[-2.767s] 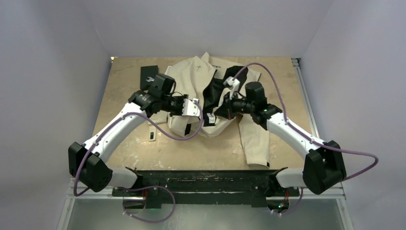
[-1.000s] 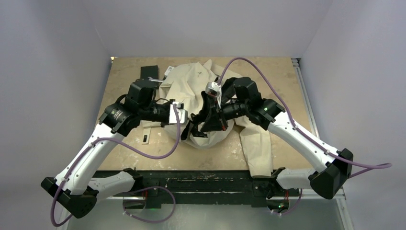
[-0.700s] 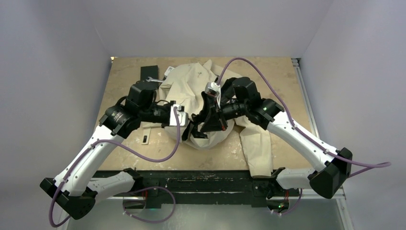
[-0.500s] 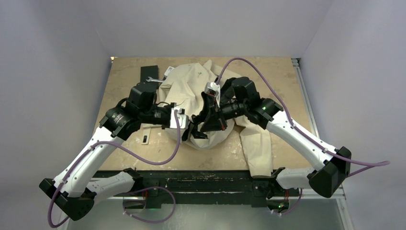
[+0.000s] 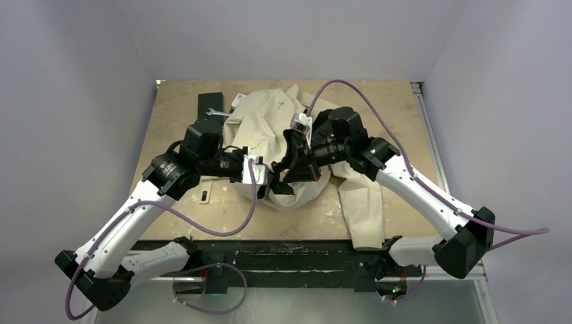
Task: Zip up the jacket
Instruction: Pick up the jacket from the center of the board, then insert the zipper into the jacket.
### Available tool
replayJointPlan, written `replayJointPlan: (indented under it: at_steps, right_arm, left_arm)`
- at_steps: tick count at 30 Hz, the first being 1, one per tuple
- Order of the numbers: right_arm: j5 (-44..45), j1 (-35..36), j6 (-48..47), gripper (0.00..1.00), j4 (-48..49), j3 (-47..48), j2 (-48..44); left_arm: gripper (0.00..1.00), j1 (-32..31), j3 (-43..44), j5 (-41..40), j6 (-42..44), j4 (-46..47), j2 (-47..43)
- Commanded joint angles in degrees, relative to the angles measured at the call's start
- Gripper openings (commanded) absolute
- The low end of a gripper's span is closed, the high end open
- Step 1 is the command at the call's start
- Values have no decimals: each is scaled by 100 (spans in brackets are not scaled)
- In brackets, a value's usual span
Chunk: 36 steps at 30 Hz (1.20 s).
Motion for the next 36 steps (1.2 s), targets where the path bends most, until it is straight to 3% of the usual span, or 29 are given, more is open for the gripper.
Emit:
replayJointPlan:
  at_steps: [1,21,36]
  right_arm:
    - [-117,-19,87,0,157,275,-33]
    - [336,-314,200,0,187,202,-228]
    - [-124,-434,-32,0,-67,215,-87]
  left_arm:
    - [0,-147,-82,-140,41,331,-63]
    - [0,-240,-176,-216,63,353,-150]
    - [0,-240,-150,-499,-330,999,-17]
